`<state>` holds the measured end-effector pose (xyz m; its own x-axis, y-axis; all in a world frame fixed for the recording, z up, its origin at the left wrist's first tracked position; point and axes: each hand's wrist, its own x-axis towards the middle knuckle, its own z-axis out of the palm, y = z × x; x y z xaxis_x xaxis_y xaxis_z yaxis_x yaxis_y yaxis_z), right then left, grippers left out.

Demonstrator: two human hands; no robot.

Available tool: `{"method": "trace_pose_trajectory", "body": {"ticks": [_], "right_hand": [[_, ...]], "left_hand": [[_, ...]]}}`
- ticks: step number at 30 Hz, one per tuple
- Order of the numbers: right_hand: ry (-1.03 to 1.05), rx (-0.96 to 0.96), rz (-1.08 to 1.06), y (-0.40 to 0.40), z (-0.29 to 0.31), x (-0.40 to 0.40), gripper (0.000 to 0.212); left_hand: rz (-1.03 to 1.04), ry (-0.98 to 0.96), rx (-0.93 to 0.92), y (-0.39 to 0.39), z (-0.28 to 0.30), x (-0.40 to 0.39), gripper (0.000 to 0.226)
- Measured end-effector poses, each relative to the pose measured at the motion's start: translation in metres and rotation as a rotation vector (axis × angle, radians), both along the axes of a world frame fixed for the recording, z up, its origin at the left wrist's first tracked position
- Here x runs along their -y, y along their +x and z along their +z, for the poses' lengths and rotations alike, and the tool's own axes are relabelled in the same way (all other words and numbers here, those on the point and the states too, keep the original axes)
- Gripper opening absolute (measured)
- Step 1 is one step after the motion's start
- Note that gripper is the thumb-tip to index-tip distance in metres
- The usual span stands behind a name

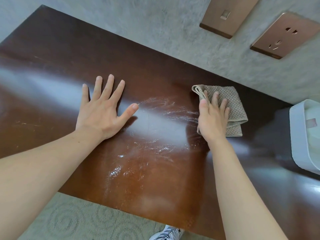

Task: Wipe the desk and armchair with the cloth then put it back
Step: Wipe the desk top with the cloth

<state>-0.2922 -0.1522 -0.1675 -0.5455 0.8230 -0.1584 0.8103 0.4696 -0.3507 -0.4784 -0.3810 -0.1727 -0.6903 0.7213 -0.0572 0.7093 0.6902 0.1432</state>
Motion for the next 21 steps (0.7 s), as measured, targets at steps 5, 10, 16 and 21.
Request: {"method": "trace_pose_trajectory", "body": {"ticks": [5,10,16,21], "right_hand": [[-0.034,-0.004,0.159,-0.034,0.003,0.026,0.053],[-0.097,-0.014,0.308,-0.070,0.003,0.043,0.054],[-0.254,-0.013,0.516,-0.112,0.012,0.050,0.054],[-0.322,-0.022,0.547,-0.125,0.024,0.034,0.054]], "left_hand": [[0.008,0.006,0.004,0.000,0.000,0.000,0.091],[0.005,0.024,0.018,0.000,-0.001,0.001,0.090],[0.004,0.049,0.021,-0.001,-0.002,0.001,0.089],[0.010,0.044,0.024,0.000,-0.001,0.001,0.090]]}}
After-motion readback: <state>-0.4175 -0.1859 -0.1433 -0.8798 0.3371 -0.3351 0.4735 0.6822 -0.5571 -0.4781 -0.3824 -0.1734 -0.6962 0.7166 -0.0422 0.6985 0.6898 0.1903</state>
